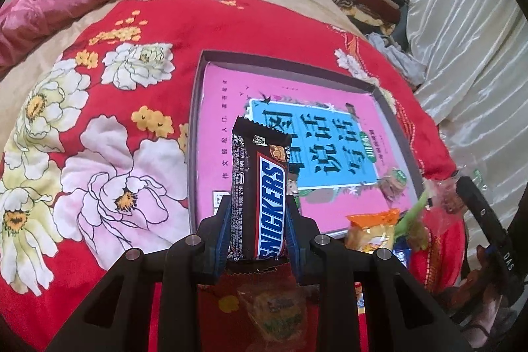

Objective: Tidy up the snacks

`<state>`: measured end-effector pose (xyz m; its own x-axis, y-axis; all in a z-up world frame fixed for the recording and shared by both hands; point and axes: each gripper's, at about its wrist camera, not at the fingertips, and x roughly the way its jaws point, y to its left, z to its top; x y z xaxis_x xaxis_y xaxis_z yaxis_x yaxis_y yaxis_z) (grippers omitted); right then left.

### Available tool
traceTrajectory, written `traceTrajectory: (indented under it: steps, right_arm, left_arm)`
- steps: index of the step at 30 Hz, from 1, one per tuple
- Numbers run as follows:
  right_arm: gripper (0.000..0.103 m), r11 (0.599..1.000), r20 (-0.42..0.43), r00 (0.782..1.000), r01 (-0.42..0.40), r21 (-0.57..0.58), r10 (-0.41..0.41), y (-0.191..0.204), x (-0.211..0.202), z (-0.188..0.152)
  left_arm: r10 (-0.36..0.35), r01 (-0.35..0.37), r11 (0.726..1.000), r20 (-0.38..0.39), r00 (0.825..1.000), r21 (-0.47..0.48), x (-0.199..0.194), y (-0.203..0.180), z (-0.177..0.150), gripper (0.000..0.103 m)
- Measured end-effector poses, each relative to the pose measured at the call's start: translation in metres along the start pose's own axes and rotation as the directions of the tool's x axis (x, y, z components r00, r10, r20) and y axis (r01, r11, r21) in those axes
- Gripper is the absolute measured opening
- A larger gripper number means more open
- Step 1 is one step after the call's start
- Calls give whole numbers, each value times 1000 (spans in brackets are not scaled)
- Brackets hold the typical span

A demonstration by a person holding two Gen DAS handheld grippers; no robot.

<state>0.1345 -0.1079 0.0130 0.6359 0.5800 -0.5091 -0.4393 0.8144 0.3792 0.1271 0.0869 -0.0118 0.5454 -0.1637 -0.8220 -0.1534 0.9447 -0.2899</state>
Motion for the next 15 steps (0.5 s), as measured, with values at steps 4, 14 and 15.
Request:
traceTrajectory:
  steps: [4,14,15]
  right_arm:
    - [36,1000,1,1000,1,14,-1,-4,6,3]
    - [36,1000,-12,1000,-7,2,7,-5,25,7]
    - [36,1000,-13,1000,-9,3,9,-5,27,7]
  left_arm:
    - [12,-12,1000,-12,1000,4,9,1,1,30]
    - [40,-40,999,-39,998,6,28,4,-1,30]
    - [40,-40,999,-38,998,7,29,4,-1,30]
